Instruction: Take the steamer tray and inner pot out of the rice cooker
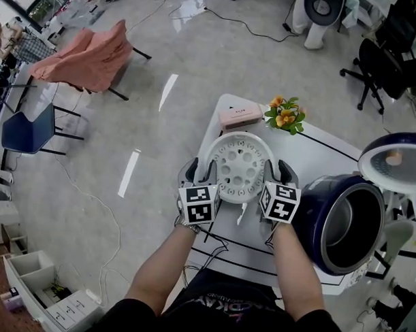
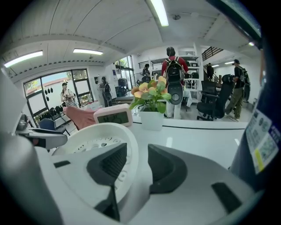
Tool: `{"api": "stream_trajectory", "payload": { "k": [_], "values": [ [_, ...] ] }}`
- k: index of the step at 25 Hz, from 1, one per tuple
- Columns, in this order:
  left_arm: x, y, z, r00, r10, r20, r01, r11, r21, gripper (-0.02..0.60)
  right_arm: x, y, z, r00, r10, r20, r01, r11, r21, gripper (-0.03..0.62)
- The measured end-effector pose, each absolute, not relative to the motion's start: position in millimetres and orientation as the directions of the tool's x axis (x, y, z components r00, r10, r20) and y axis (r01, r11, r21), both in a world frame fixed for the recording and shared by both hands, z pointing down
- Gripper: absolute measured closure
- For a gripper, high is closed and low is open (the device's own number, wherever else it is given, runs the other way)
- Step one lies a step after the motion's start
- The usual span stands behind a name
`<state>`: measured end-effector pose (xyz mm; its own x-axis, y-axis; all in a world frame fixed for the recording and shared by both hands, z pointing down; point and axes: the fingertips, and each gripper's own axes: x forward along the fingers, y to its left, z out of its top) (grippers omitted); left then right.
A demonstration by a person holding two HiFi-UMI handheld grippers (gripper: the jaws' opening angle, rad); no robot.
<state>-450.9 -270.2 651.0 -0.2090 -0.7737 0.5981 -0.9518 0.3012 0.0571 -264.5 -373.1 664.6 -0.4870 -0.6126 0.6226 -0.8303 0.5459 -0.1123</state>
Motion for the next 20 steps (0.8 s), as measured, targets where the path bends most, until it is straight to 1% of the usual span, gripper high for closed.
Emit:
{"api": "stream_trajectory", "payload": {
  "k": [3, 6, 13, 20],
  "values": [
    [-449.7, -268.2, 638.8, -0.218, -0.787, 0.577, -0.950, 0.306, 0.059, 0.380, -267.1, -368.0, 650.3, -0.511, -0.623, 0.592, -0.823, 0.555, -0.126, 0.428],
    [-444.0, -269.8, 619.7, -0.216, -0.810, 0.546, -0.951, 0.300, 0.069, 0.373, -274.4, -361.2, 630.4, -0.551, -0.625, 0.553, -0.803, 0.578, -0.147, 0.410],
    [-420.0, -274.6, 560.1, -0.167, -0.873, 0.459, -0.968, 0.234, 0.092, 0.354, -284.3, -342.0, 567.3, -0.643, -0.620, 0.450, -0.746, 0.640, -0.185, 0.399],
    [-389.2, -272.1, 505.9, -0.108, -0.918, 0.380, -0.980, 0.163, 0.114, 0.353, -278.9, -317.5, 486.6, -0.727, -0.614, 0.307, -0.682, 0.697, -0.222, 0.390]
  ]
}}
